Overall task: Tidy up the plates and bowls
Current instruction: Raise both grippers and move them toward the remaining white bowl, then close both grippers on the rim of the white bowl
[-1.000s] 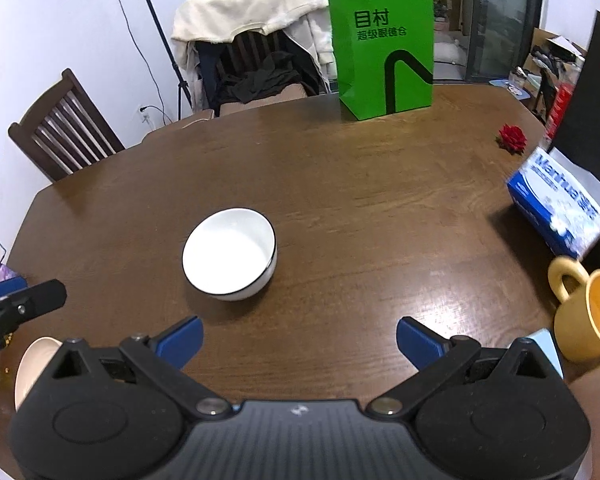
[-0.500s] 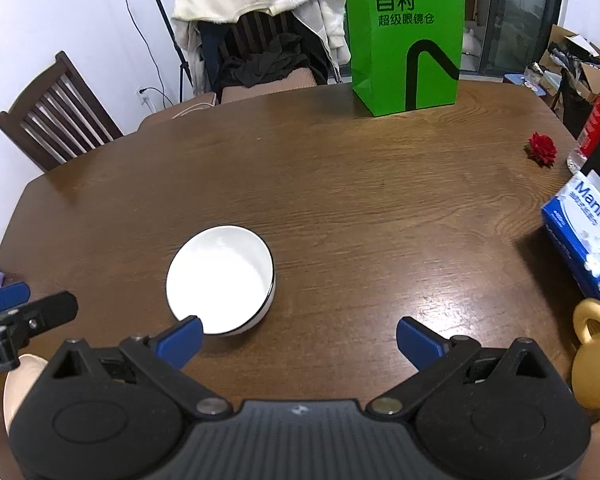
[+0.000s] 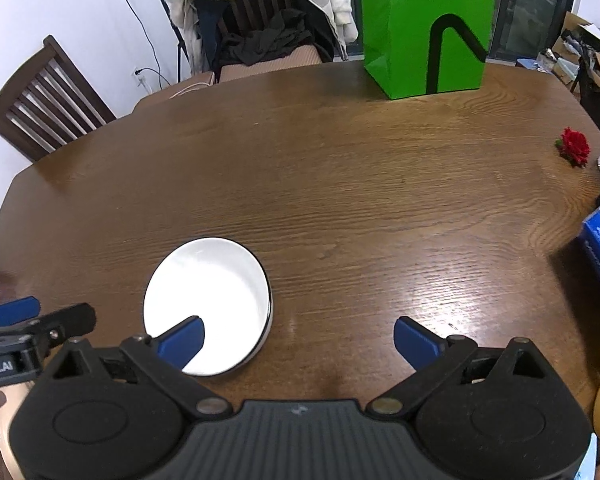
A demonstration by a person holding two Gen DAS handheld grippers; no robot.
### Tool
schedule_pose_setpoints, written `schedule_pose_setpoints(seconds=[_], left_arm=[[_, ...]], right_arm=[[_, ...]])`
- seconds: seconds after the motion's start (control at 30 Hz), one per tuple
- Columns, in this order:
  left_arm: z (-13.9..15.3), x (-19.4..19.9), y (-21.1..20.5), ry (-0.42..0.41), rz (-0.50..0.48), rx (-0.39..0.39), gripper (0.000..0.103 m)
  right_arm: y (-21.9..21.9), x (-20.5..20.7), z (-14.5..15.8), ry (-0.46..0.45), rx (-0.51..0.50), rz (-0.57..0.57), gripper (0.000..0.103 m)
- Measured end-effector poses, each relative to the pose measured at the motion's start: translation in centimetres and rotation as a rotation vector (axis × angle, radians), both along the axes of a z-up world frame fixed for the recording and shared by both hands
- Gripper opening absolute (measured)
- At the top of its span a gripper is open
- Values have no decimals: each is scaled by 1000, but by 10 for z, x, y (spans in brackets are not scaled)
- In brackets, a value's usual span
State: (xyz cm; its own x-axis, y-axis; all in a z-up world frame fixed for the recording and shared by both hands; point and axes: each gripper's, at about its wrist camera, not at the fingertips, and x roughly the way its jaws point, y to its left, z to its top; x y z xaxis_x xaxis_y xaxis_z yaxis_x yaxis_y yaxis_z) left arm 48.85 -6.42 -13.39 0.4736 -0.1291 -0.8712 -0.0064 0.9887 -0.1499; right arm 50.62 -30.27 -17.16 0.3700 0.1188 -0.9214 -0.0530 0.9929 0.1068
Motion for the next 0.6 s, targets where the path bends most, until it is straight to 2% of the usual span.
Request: schedule_pose_setpoints(seconds=[0.17,0.3,0.6], left_arm=[[-13,12,-4,29,2,-2,94],[-25,18,-8,63,3,-9,86],[-45,33,-13,119,-1,-26,58]], right_arm=[[5,11,-13,21,3,8,91],[9,18,-24,37,9,15,79],[17,30,-46,76,22,32,53]])
